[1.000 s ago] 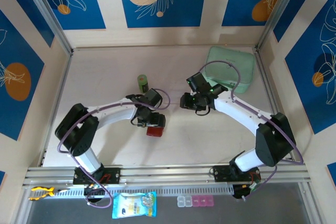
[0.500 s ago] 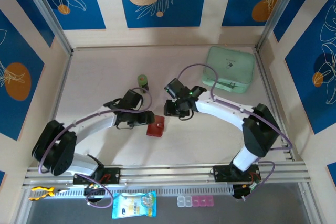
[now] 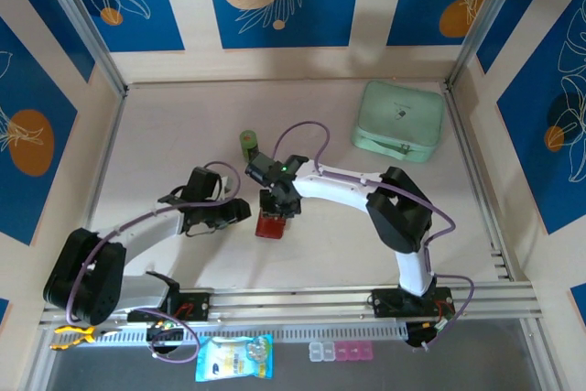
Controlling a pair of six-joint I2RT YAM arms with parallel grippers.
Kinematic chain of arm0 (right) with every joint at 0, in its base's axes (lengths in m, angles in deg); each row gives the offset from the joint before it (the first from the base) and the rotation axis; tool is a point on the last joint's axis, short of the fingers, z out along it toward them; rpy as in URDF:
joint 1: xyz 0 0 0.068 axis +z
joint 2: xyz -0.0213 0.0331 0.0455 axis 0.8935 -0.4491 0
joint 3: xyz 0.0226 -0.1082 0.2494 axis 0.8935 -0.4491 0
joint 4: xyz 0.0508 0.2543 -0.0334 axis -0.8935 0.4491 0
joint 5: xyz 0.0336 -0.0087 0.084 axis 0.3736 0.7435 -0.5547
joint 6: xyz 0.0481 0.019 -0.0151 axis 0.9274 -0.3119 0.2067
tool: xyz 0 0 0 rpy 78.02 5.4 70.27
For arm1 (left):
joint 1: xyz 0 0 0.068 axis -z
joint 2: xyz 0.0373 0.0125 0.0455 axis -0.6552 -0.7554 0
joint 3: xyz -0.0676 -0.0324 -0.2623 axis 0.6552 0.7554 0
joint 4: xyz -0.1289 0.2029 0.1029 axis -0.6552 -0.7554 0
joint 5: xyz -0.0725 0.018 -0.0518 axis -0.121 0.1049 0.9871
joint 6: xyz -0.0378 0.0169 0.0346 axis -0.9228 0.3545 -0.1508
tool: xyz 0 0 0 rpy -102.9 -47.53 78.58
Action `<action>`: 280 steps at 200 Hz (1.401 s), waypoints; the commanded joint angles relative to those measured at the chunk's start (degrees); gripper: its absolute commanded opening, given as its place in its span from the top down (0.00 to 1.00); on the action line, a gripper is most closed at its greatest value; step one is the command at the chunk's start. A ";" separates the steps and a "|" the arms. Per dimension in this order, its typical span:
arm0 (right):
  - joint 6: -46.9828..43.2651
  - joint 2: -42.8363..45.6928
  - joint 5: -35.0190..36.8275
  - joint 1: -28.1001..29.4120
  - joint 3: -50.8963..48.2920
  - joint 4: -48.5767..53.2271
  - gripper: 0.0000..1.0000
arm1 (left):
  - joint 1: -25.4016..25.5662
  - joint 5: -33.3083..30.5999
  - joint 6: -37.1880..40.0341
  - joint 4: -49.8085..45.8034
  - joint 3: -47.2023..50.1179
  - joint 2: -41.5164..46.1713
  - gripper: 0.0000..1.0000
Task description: Take the credit cards out of the card holder
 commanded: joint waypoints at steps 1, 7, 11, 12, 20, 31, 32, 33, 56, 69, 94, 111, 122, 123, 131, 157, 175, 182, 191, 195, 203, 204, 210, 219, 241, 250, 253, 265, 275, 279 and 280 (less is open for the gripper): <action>1.99 -1.17 1.06 0.05 2.56 4.64 0.65 | -1.25 3.28 -0.19 2.35 0.90 0.48 0.62; 2.04 -1.37 0.86 0.08 2.73 4.78 0.65 | -1.32 3.57 -0.06 2.49 0.88 0.35 0.64; 1.99 -1.59 0.69 0.10 2.82 4.85 0.65 | -1.40 3.74 0.03 2.57 0.98 0.39 0.66; 2.02 -1.62 0.62 0.10 2.83 4.89 0.65 | -1.42 3.81 0.03 2.61 0.94 0.35 0.66; 2.09 -1.93 0.41 0.06 3.05 5.07 0.65 | -1.64 4.16 0.03 2.98 1.19 0.21 0.69; 2.09 -2.47 -0.16 0.15 3.32 5.25 0.65 | -1.82 4.47 -0.13 3.61 1.51 0.04 0.71; 2.07 -2.50 -0.21 0.17 3.38 5.27 0.65 | -1.84 4.52 -0.13 3.66 1.56 0.04 0.71; 2.06 -2.56 -0.23 0.18 3.41 5.28 0.65 | -1.90 4.59 -0.18 3.73 1.58 0.04 0.71; 1.79 -3.78 -0.83 0.28 4.08 5.52 0.65 | -2.04 5.44 -0.91 5.30 2.33 -0.36 0.73; 1.50 -4.48 -1.17 0.21 4.61 5.64 0.65 | -2.04 5.95 -1.11 5.72 2.51 -0.57 0.75; 1.19 -5.25 -1.72 0.27 5.22 5.96 0.65 | -2.04 6.53 -1.20 6.13 2.78 -0.60 0.77; 1.04 -6.04 -2.08 0.28 5.79 6.56 0.65 | -2.04 7.02 -1.61 6.65 3.01 -0.33 0.78; 0.96 -6.44 -2.35 0.27 5.93 6.69 0.67 | -2.04 7.42 -1.84 6.87 3.03 -0.32 0.78; 0.98 -6.46 -2.40 0.28 5.96 6.64 0.67 | -2.04 7.45 -1.83 6.88 3.02 -0.36 0.78; 0.99 -6.73 -2.53 0.20 5.91 6.66 0.68 | -2.04 7.79 -1.89 7.03 3.01 -0.33 0.78; 0.92 -7.45 -2.97 0.28 5.89 6.71 0.71 | -2.04 8.98 -2.57 8.23 3.02 -0.75 0.79; 1.15 -7.57 -2.98 0.27 5.38 6.52 0.74 | -1.87 10.01 -3.40 9.43 2.82 -1.45 0.80; 1.24 -7.50 -3.07 0.27 5.06 6.29 0.75 | -1.86 10.36 -3.71 9.97 2.78 -1.70 0.80; 1.33 -7.39 -3.15 0.28 4.62 5.92 0.76 | -1.78 10.74 -4.12 10.57 2.84 -1.85 0.80; 1.32 -7.37 -3.18 0.24 4.45 5.77 0.77 | -1.70 10.81 -4.27 10.86 2.84 -1.90 0.81; 1.41 -7.29 -3.24 0.27 4.12 5.52 0.79 | -1.52 11.11 -4.52 11.13 2.77 -2.11 0.81; 1.42 -7.28 -3.24 0.28 4.13 5.49 0.79 | -1.52 11.09 -4.57 11.16 2.71 -2.13 0.81; 1.47 -7.15 -3.24 0.28 3.91 5.38 0.80 | -1.35 11.12 -4.68 11.42 2.65 -2.29 0.81; 1.51 -7.03 -3.33 0.28 3.63 5.08 0.82 | -1.02 11.35 -5.03 11.82 2.59 -2.62 0.81; 1.78 -6.30 -3.25 0.22 2.69 4.42 0.85 | -0.04 11.48 -6.10 13.13 2.57 -3.30 0.82; 1.87 -6.02 -3.31 0.23 2.21 4.00 0.86 | 0.42 11.51 -6.59 13.82 2.56 -3.73 0.82; 1.85 -5.97 -3.33 0.20 2.07 3.87 0.86 | 0.49 11.50 -6.66 14.01 2.46 -3.89 0.82; 1.96 -5.59 -3.50 0.11 1.63 3.40 0.88 | 1.21 11.29 -6.94 14.43 2.22 -4.50 0.82; 1.81 -5.28 -3.46 0.10 1.32 3.14 0.89 | 1.87 11.08 -7.07 14.50 1.89 -5.07 0.82; 1.86 -5.17 -3.42 0.10 1.21 3.09 0.90 | 2.10 11.07 -7.10 14.57 1.73 -5.29 0.82; 1.87 -5.17 -3.38 0.06 1.18 3.09 0.90 | 2.18 10.98 -7.18 14.59 1.71 -5.31 0.82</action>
